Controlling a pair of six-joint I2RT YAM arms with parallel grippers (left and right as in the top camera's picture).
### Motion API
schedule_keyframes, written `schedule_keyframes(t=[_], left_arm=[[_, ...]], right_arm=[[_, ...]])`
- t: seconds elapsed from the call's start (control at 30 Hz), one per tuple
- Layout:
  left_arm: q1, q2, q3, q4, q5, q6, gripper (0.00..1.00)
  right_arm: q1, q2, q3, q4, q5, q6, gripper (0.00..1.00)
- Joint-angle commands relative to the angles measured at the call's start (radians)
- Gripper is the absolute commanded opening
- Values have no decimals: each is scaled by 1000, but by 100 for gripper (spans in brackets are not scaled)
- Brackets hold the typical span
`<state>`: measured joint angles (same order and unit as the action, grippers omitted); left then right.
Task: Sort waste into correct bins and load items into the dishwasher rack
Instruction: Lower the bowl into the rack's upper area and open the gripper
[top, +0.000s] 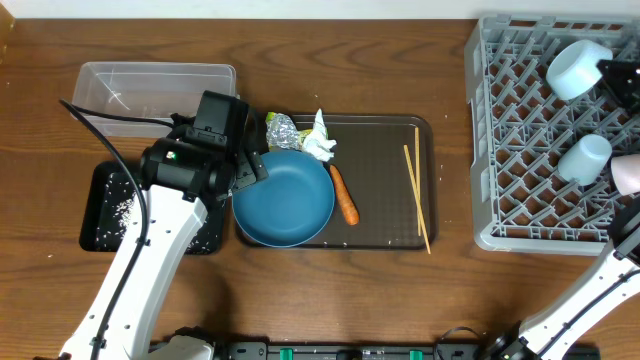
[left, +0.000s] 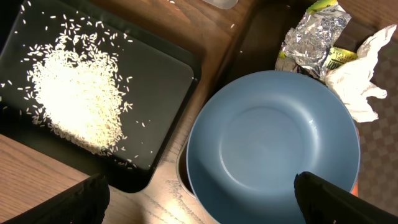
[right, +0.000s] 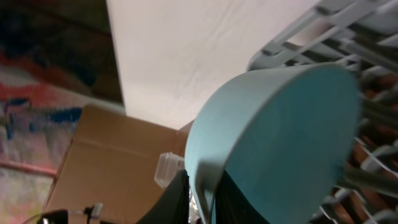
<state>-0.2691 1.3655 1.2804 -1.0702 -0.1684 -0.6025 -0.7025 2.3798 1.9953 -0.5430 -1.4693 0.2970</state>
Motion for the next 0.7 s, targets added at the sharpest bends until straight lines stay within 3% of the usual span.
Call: schedule_keyframes(t=[0.0,0.2,0.3,0.37,0.47,0.67], left_arm=[[4,-2,5,-3,-20,3,98],[4,-2,5,-3,-20,3,98],[4,-2,5,-3,-20,3,98],[4,-2,5,-3,-20,3,98],[4,-2,5,-3,-20,3,98],[4,-2,5,-3,-20,3,98]], right_arm=[[-40,-11,2,-31,42,35,17],[-112,-87,2,-298,363,-64,18],[-130,-178,2,-395,611,-104,32],[-133,-239,2,-416,698,-103,33],[-130,-353,3,-417,755,-45,36],[-76,-555,3,-408,756,13,50]])
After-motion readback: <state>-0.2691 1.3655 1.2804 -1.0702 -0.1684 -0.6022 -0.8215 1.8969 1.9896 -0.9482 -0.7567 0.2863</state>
